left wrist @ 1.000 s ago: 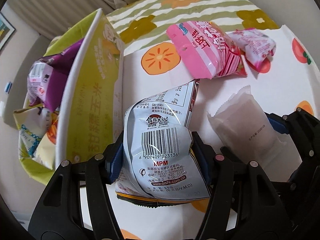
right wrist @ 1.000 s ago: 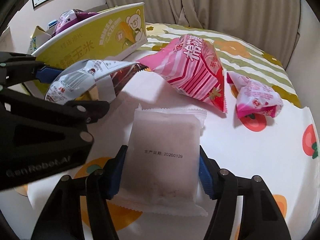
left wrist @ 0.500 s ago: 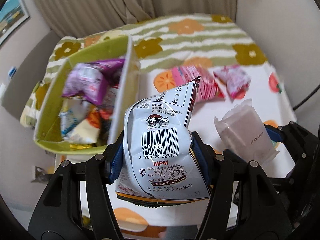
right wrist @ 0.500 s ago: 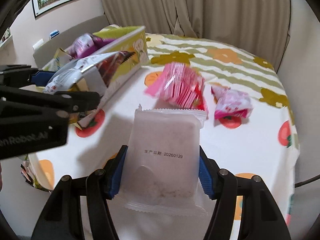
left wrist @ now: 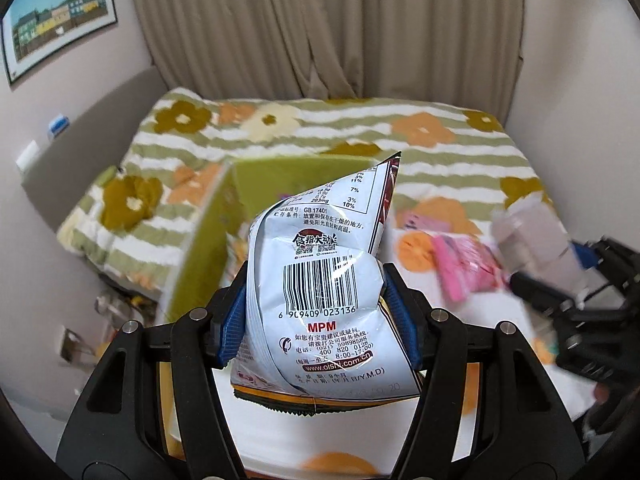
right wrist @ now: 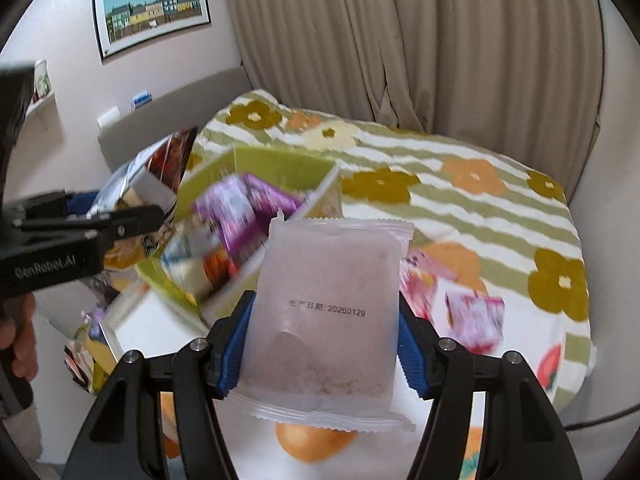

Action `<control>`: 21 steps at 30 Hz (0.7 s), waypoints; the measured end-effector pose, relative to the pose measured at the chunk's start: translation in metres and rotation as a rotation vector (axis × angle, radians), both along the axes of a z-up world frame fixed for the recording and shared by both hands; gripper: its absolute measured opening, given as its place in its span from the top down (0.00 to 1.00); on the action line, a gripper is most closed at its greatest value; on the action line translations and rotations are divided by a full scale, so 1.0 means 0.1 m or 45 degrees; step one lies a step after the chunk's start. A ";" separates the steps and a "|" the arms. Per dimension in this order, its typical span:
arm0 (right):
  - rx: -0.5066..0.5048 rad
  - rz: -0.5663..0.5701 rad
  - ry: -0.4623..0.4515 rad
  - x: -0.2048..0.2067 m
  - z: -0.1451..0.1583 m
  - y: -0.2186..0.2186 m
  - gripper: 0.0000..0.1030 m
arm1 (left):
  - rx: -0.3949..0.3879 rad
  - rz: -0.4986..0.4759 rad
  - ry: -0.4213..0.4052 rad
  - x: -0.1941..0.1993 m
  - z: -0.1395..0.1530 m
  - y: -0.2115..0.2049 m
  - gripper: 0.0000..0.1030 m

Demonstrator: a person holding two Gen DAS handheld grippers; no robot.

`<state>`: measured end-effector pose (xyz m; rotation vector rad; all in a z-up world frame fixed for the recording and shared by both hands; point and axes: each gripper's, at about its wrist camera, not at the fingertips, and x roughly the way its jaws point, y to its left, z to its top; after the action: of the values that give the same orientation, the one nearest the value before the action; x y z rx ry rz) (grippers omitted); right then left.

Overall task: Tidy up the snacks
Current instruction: 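Carry both bags into the green box and open both tools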

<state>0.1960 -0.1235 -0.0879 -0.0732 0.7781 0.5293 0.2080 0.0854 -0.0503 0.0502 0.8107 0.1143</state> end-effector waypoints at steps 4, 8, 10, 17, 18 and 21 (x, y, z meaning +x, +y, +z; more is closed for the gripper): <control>0.033 -0.047 -0.023 0.26 0.19 0.36 0.42 | -0.037 -0.032 0.010 0.35 0.05 0.45 0.44; 0.053 -0.109 -0.010 0.59 0.29 0.71 0.42 | -0.086 -0.080 0.041 0.78 0.01 0.86 0.44; 0.063 -0.133 0.003 0.75 0.31 0.87 0.42 | -0.113 -0.107 0.066 0.98 -0.04 1.03 0.44; 0.041 -0.280 0.058 1.18 0.24 1.28 0.42 | -0.147 -0.238 0.201 1.69 -0.43 1.39 0.44; 0.043 -0.304 0.078 1.24 0.20 1.33 0.42 | -0.162 -0.250 0.210 1.73 -0.47 1.40 0.43; 0.037 -0.350 0.121 1.36 0.12 1.42 0.42 | -0.165 -0.273 0.232 1.89 -0.62 1.46 0.30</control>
<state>0.3316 0.0183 -0.0757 0.0856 0.8570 0.2846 0.3967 0.2313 -0.1121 0.0248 0.9874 -0.1474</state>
